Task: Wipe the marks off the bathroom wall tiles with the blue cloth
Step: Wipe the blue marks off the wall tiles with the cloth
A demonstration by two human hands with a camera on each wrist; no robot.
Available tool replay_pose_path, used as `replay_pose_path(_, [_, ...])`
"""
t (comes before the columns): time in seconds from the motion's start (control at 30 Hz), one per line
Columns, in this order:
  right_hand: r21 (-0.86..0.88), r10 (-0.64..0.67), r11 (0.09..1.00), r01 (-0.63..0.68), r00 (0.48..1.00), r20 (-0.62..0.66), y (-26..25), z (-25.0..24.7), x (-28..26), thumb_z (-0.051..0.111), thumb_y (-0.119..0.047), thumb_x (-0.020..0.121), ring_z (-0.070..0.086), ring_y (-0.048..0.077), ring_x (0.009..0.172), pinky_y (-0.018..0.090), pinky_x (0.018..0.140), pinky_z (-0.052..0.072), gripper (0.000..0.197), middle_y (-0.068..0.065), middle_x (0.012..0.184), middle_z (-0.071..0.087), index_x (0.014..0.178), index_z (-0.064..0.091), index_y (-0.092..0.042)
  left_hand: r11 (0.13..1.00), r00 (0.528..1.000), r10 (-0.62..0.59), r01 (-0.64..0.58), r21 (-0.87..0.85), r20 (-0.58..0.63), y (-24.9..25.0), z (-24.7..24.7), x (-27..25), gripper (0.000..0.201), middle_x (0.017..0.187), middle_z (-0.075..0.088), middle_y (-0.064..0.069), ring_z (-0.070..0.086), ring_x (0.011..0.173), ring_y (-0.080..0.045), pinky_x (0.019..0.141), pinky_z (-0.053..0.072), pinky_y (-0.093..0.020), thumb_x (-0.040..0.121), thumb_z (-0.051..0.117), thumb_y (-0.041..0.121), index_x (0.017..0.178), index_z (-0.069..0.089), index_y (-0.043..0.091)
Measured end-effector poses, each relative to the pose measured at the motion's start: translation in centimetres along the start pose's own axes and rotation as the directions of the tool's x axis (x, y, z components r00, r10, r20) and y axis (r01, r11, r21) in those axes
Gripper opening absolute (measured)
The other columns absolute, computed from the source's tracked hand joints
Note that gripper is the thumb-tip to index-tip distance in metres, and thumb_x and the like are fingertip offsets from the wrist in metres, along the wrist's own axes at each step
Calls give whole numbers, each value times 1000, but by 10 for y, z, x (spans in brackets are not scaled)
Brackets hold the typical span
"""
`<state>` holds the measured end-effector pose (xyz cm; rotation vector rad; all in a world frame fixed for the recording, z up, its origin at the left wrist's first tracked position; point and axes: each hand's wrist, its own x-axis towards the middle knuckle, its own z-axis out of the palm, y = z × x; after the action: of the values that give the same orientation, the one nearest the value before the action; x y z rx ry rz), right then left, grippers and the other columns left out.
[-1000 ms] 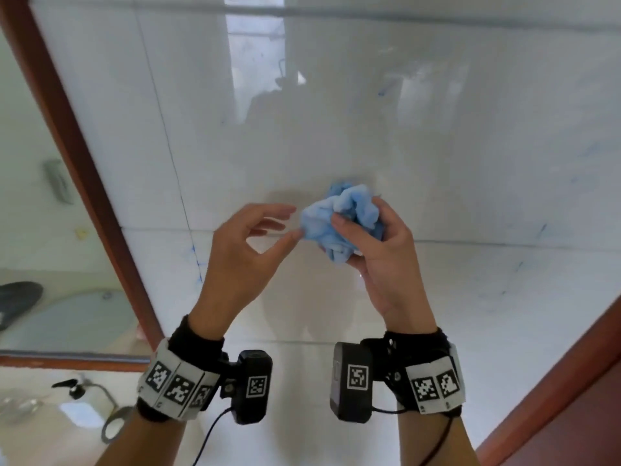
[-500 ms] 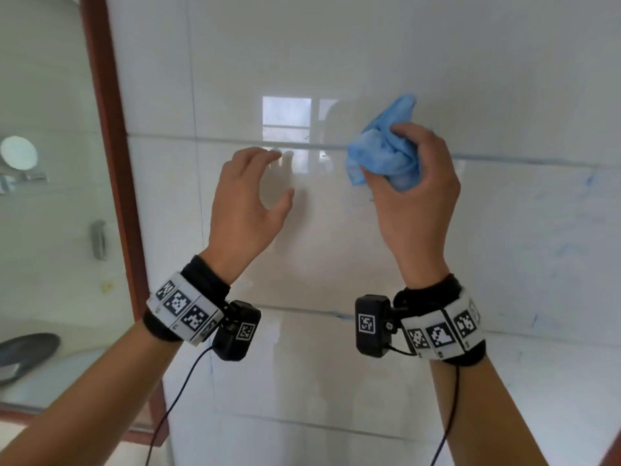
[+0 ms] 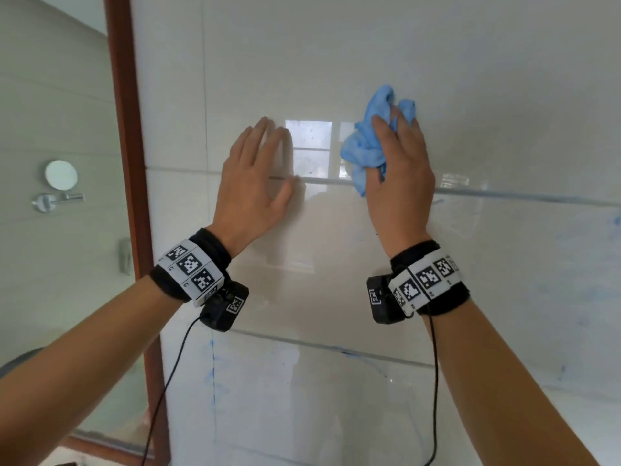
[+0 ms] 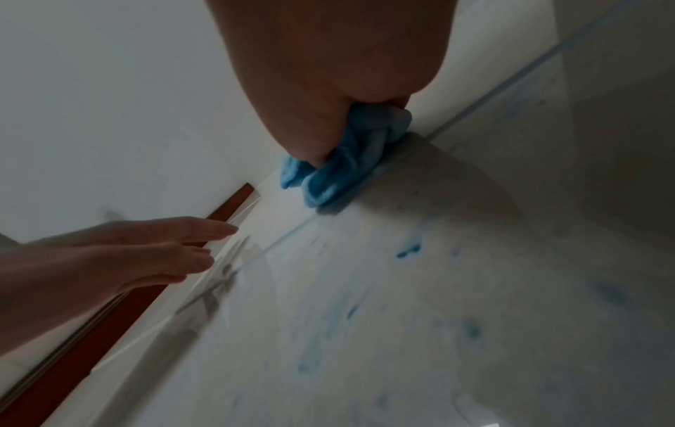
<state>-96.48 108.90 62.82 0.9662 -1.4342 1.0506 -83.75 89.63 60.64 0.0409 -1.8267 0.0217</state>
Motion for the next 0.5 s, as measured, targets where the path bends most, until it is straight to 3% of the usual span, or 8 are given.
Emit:
replay_pose_path(0.17, [-61,-93,994,94,995,21,2,11,0,55,-9,100,38,35,149,42,116,41,45,12,159,45,144,57,-12,990,991,-121,116,83,58,-43,-13,-11,85,173,20,-10,15,160,-30,131,15,-44,93,60,52,164,28,17])
replay_pose_path(0.27, [-92,-90,991,95,994,56,-4,16,5,54,-10,99,39,33,148,41,114,42,44,9,159,45,143,57,-13,979,970,-190,176,101,150,-63,-23,-15,103,176,4,-6,1,162,-27,128,5,-40,87,68,61,168,16,23])
replay_pose_path(0.37, [-97,-97,989,107,990,102,-20,27,15,48,-16,98,43,31,145,41,111,44,45,8,157,47,141,58,-15,983,957,-149,115,144,251,-80,-33,-14,117,176,-7,-3,-8,162,-23,125,-3,-36,83,77,61,168,4,29])
replay_pose_path(0.5, [-83,-111,989,123,985,133,-52,52,24,35,-30,95,49,31,138,40,106,46,51,9,154,50,135,62,-16,992,956,-43,7,124,291,-101,-47,-14,125,176,-3,-3,-3,163,-23,130,4,-39,78,82,60,169,2,28])
